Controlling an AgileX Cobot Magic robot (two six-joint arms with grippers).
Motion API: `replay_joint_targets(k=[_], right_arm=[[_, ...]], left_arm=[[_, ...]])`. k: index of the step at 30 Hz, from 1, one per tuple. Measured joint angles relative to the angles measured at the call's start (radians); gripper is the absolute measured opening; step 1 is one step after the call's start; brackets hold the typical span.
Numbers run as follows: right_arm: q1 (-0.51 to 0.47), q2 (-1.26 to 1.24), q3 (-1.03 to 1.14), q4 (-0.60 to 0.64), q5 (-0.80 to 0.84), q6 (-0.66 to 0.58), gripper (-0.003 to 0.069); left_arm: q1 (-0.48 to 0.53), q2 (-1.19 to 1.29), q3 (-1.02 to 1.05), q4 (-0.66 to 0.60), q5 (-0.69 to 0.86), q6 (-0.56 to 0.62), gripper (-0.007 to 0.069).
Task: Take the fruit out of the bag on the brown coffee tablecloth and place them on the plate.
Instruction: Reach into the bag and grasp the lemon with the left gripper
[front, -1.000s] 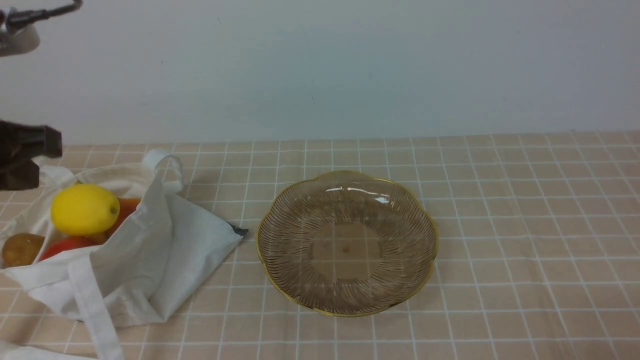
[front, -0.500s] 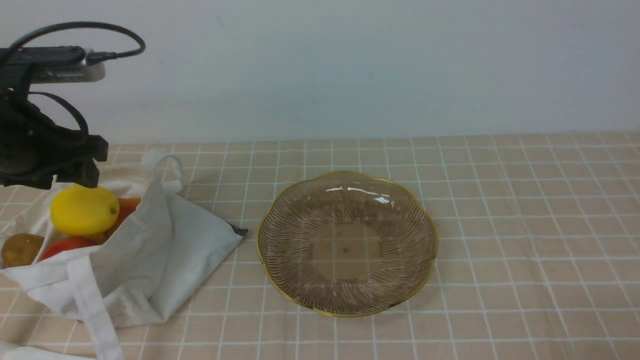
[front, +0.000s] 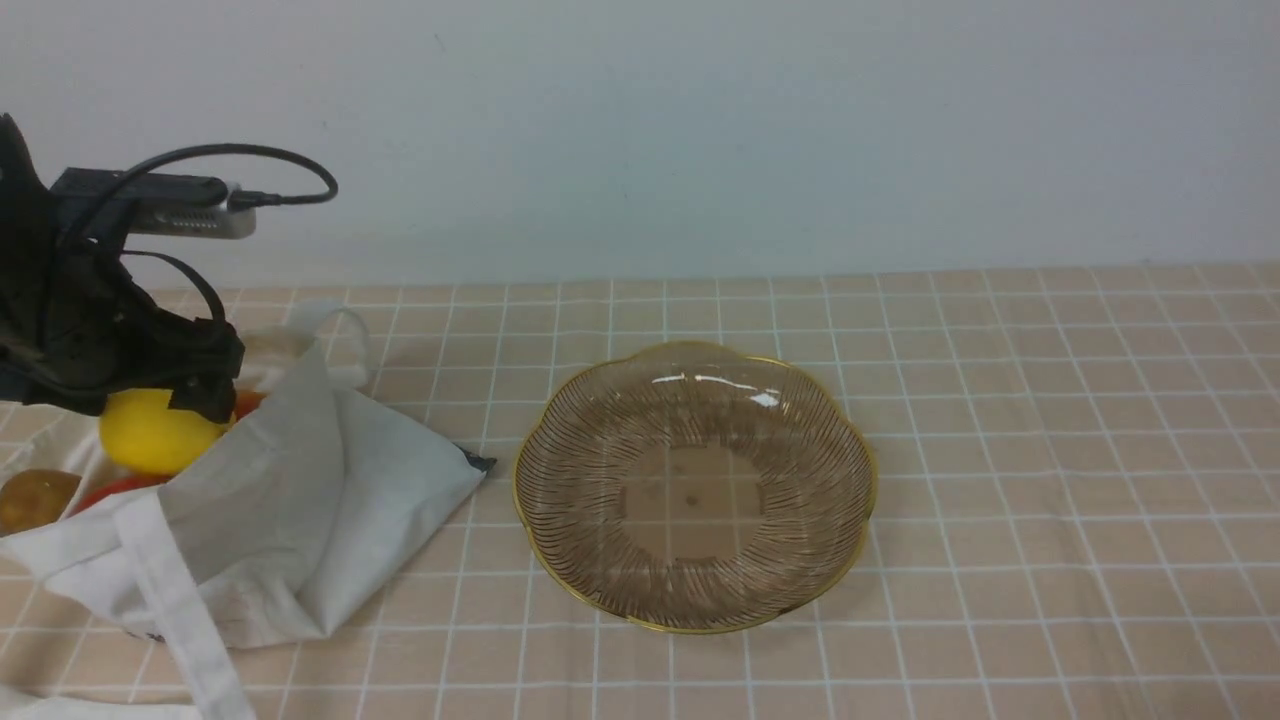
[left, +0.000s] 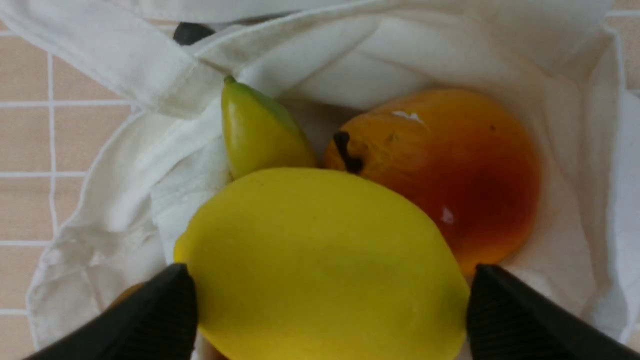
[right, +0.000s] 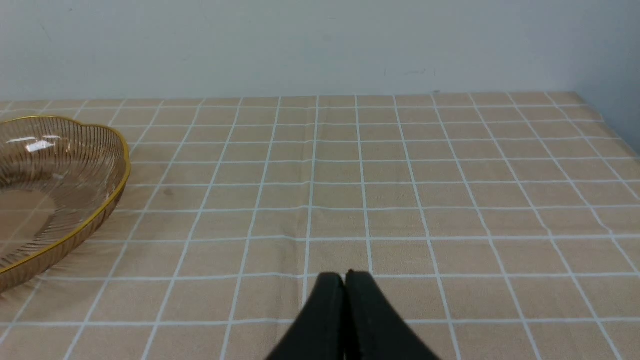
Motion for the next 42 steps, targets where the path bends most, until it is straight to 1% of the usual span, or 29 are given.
replay_joint_targets(k=[3,4,6,7,8,9,10,11,12,14,16,18,20,23,25,27,28,30,32,35,36,37,38,39,40,41,42], right_arm=[[0.0,0.0,0.0,0.0,0.0,0.0,-0.0014],[0.0,0.0,0.0,0.0,0.0,0.0,-0.0014],[0.0,0.0,0.0,0.0,0.0,0.0,-0.0014],[0.0,0.0,0.0,0.0,0.0,0.0,-0.0014],[0.0,0.0,0.0,0.0,0.0,0.0,-0.0014],[0.0,0.0,0.0,0.0,0.0,0.0,-0.0014],[0.0,0.0,0.0,0.0,0.0,0.0,-0.0014],[0.0,0.0,0.0,0.0,0.0,0.0,-0.0014],[0.0,0.0,0.0,0.0,0.0,0.0,-0.0014],[0.0,0.0,0.0,0.0,0.0,0.0,-0.0014],[0.0,0.0,0.0,0.0,0.0,0.0,-0.0014],[0.0,0.0,0.0,0.0,0.0,0.0,-0.0014],[0.0,0.0,0.0,0.0,0.0,0.0,-0.0014],[0.0,0.0,0.0,0.0,0.0,0.0,-0.0014],[0.0,0.0,0.0,0.0,0.0,0.0,-0.0014],[0.0,0.0,0.0,0.0,0.0,0.0,-0.0014],[0.0,0.0,0.0,0.0,0.0,0.0,-0.0014],[0.0,0.0,0.0,0.0,0.0,0.0,-0.0014],[0.0,0.0,0.0,0.0,0.0,0.0,-0.0014],[0.0,0.0,0.0,0.0,0.0,0.0,-0.0014],[0.0,0.0,0.0,0.0,0.0,0.0,-0.0014],[0.0,0.0,0.0,0.0,0.0,0.0,-0.0014],[0.0,0.0,0.0,0.0,0.0,0.0,-0.0014],[0.0,0.0,0.0,0.0,0.0,0.0,-0.0014],[0.0,0.0,0.0,0.0,0.0,0.0,-0.0014],[0.0,0.0,0.0,0.0,0.0,0.0,-0.0014],[0.0,0.0,0.0,0.0,0.0,0.0,-0.0014]], left_arm=[[0.0,0.012,-0.002,0.004,0.001,0.0,0.0662],[0.0,0.015,-0.002,0.004,0.006,-0.004,0.0612],[0.0,0.015,-0.002,0.004,0.02,-0.008,0.0482],[0.0,0.015,-0.004,0.008,0.027,-0.008,0.0384],[0.0,0.015,-0.005,0.009,0.027,-0.008,0.0338],[0.0,0.015,-0.007,0.011,0.03,-0.009,0.0165],[0.0,0.015,-0.007,0.011,0.031,-0.009,0.0133],[0.0,0.015,-0.007,0.013,0.034,-0.009,0.0076],[0.0,0.014,-0.007,0.013,0.037,-0.009,0.0042],[0.0,0.007,-0.007,0.012,0.045,-0.009,0.0007],[0.0,-0.007,-0.005,0.01,0.051,-0.009,-0.0004],[0.0,-0.026,-0.005,0.008,0.053,-0.02,-0.0008],[0.0,-0.059,-0.005,0.003,0.061,-0.08,-0.0008],[0.024,-0.113,-0.005,-0.023,0.107,-0.231,-0.0008],[0.055,-0.131,-0.005,-0.031,0.128,-0.309,-0.0008],[0.09,-0.136,-0.005,-0.043,0.14,-0.425,-0.0008],[0.107,-0.134,-0.005,-0.05,0.145,-0.46,-0.0005],[0.126,-0.123,-0.005,-0.063,0.147,-0.488,0.0012],[0.129,-0.106,-0.005,-0.09,0.147,-0.48,0.005],[0.129,-0.079,-0.005,-0.156,0.135,-0.433,0.0145],[0.129,-0.069,-0.005,-0.175,0.124,-0.414,0.0192],[0.129,-0.058,-0.005,-0.188,0.104,-0.397,0.0257],[0.129,-0.054,-0.005,-0.188,0.102,-0.396,0.0281],[0.129,-0.047,-0.005,-0.192,0.095,-0.391,0.033],[0.129,-0.039,-0.005,-0.193,0.088,-0.391,0.0393],[0.129,-0.026,-0.005,-0.193,0.074,-0.391,0.0507],[0.129,-0.017,-0.005,-0.193,0.07,-0.392,0.0567]])
